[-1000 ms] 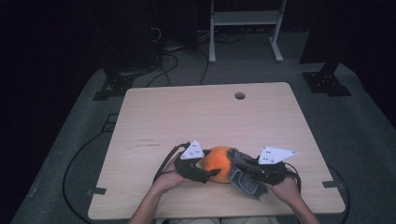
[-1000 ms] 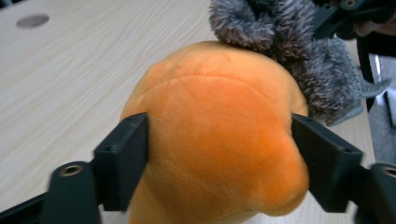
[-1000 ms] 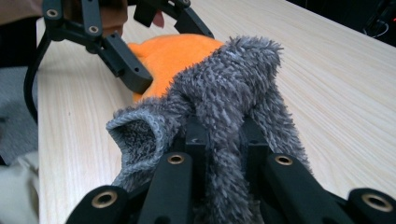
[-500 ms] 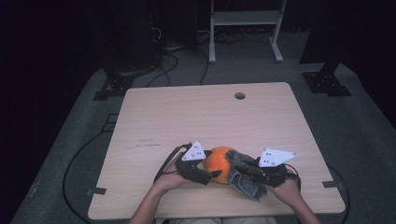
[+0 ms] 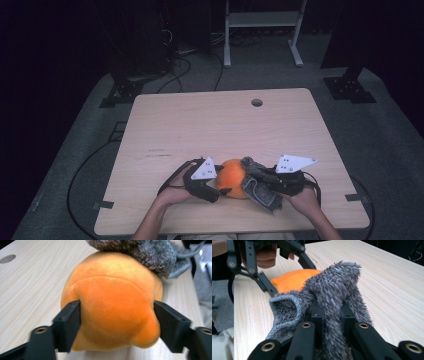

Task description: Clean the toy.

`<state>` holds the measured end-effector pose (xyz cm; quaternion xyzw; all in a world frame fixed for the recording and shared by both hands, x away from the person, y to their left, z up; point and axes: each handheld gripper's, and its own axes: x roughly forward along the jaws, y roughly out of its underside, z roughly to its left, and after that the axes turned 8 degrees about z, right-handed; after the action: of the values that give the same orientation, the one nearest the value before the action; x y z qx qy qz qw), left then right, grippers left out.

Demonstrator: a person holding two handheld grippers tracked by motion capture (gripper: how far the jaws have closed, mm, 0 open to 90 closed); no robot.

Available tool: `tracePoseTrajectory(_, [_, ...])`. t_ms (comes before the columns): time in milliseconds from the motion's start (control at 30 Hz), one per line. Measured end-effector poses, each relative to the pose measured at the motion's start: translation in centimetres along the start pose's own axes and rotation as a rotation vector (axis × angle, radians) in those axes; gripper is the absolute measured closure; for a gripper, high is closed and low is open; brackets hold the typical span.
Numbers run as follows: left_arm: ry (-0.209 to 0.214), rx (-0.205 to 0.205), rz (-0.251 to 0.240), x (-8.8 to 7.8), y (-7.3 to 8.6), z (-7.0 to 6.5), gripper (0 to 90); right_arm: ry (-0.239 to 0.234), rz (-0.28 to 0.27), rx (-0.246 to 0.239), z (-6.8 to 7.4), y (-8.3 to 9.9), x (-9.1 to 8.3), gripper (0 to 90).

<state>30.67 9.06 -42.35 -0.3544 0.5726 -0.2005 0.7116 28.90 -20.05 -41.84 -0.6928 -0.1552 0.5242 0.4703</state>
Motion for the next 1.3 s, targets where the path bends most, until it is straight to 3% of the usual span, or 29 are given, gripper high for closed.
tracePoseTrajectory(33, [0.0,0.0,0.0,0.0,0.0,0.0,21.4,0.004,0.0,-0.005,0.1,0.0,0.1,77.4])
tracePoseTrajectory(67, [0.02,-0.044,-0.057,-0.5,-0.2,0.3,19.3,0.01,0.002,-0.024,0.5,-0.2,0.2,77.4])
tracePoseTrajectory(133, [0.018,-0.07,-0.1,-0.8,-0.6,0.4,18.4,-0.012,-0.008,-0.043,1.1,-0.5,0.5,77.3])
tracePoseTrajectory(200, [-0.011,-0.069,-0.051,-0.4,-0.7,0.4,18.7,-0.014,-0.004,-0.081,1.8,-0.8,0.9,77.3])
tracePoseTrajectory(300, [0.004,-0.095,-0.028,0.1,0.2,0.6,19.2,-0.026,-0.004,-0.081,1.6,-0.6,1.1,77.3])
tracePoseTrajectory(433, [0.009,-0.115,0.0,0.0,0.9,1.1,21.8,-0.01,0.015,-0.018,0.0,0.7,0.9,77.2])
tracePoseTrajectory(533, [0.007,-0.119,0.028,-0.1,1.4,1.3,21.6,0.036,0.071,0.055,-1.4,2.0,0.9,77.1])
tracePoseTrajectory(600, [0.016,-0.128,0.048,0.0,1.6,1.4,20.1,0.041,0.095,0.072,-1.8,2.5,1.0,77.1])
tracePoseTrajectory(733, [0.031,-0.127,0.06,-0.1,1.9,1.5,18.7,-0.026,-0.005,0.044,-0.9,1.3,-0.1,77.0])
tracePoseTrajectory(800, [0.061,-0.128,0.038,-0.1,1.7,1.5,12.7,-0.059,0.014,0.019,-0.4,1.0,0.2,76.9])
tracePoseTrajectory(900, [0.062,-0.133,0.024,0.1,1.4,1.6,3.7,-0.076,0.045,0.02,-0.3,1.4,0.9,76.9])
tracePoseTrajectory(933, [0.054,-0.148,0.035,0.4,1.1,1.7,3.7,-0.081,0.042,0.029,-0.4,1.5,1.0,76.8])
tracePoseTrajectory(1000, [0.094,-0.167,0.078,1.2,1.0,1.5,4.2,-0.091,0.037,0.054,-0.8,1.6,0.8,76.9])
tracePoseTrajectory(1033, [0.092,-0.163,0.111,1.6,1.0,1.3,6.2,-0.098,0.032,0.058,-0.8,1.6,0.8,76.9])
tracePoseTrajectory(1133, [0.059,-0.111,0.126,1.1,0.5,0.5,18.3,-0.086,0.046,0.035,-0.3,1.4,0.8,76.9])
tracePoseTrajectory(1233, [0.006,-0.082,0.031,0.4,0.2,0.2,28.1,-0.062,0.035,0.029,-0.1,1.1,0.4,77.0])
tracePoseTrajectory(1300, [-0.052,-0.093,-0.024,0.4,-0.1,0.2,29.8,-0.03,-0.003,0.034,-0.4,0.9,-0.1,77.0])
